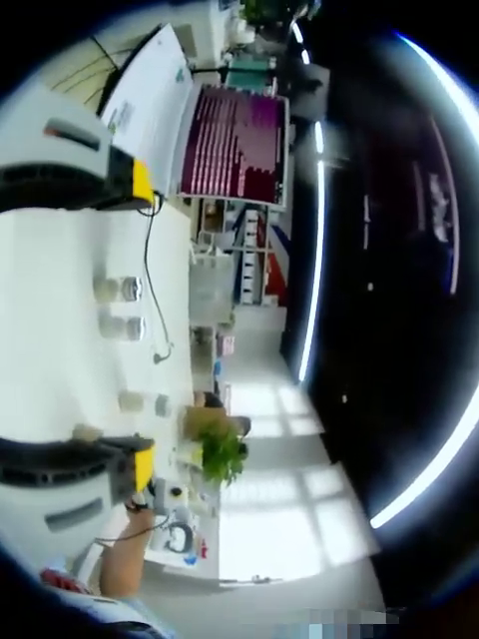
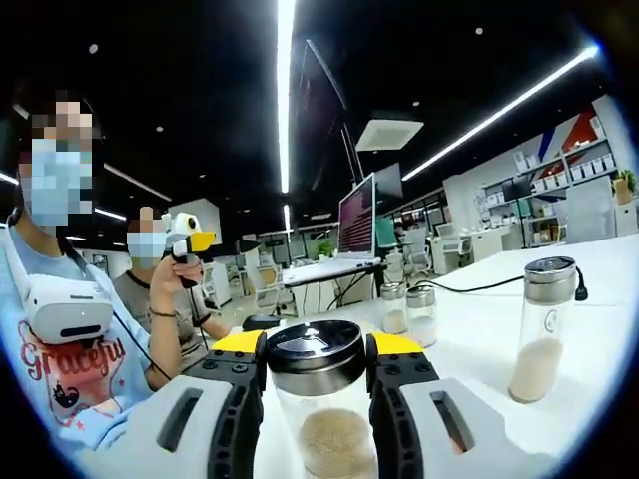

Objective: Rotate the seasoning bottle until the label or dispensing opening points toward the visible target arrow and the bottle remains upright within the marked orientation range

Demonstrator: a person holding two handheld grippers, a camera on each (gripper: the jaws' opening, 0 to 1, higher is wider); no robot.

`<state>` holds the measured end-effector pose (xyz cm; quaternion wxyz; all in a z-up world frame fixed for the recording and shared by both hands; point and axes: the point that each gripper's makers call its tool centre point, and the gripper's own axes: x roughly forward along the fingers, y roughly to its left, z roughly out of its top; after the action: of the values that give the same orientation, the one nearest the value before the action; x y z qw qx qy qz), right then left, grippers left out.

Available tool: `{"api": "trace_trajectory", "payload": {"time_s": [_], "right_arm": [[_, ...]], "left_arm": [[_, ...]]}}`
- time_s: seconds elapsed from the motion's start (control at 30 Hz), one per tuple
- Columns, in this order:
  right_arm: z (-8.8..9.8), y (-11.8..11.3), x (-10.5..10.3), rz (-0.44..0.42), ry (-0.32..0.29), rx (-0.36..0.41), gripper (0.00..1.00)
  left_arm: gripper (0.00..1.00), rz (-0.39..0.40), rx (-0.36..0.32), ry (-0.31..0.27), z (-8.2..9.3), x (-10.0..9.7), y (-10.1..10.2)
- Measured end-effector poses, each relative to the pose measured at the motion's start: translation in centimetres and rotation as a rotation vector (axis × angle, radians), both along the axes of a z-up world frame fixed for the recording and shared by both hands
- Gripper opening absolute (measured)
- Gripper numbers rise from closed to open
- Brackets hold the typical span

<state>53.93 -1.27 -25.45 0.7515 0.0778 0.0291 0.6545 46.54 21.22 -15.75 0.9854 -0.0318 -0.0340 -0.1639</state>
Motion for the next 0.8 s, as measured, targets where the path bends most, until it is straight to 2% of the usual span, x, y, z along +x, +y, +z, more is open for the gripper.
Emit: {"api": "trace_trajectory", "payload": {"time_s": [0.47,0.57,0.8], "right_arm": [[-0.3,0.2,-0.1,0.056,-0.032,-0.036,0.39],[-0.3,0.2,-0.1,0.062,-0.029,-0.036,0.39],[-0.4,0.3,-0.2,0.066,-0.043,-0.039,0.39]], "left_arm": [[1.0,-0.06,-0.008,0.012,-0.3,0.0,-1.4],[1.0,-0.072,-0.014,0.009,-0.3,-0.2,-1.1],[1.0,0.007,-0.039,0.004,-0.2,0.0,1.0]]}}
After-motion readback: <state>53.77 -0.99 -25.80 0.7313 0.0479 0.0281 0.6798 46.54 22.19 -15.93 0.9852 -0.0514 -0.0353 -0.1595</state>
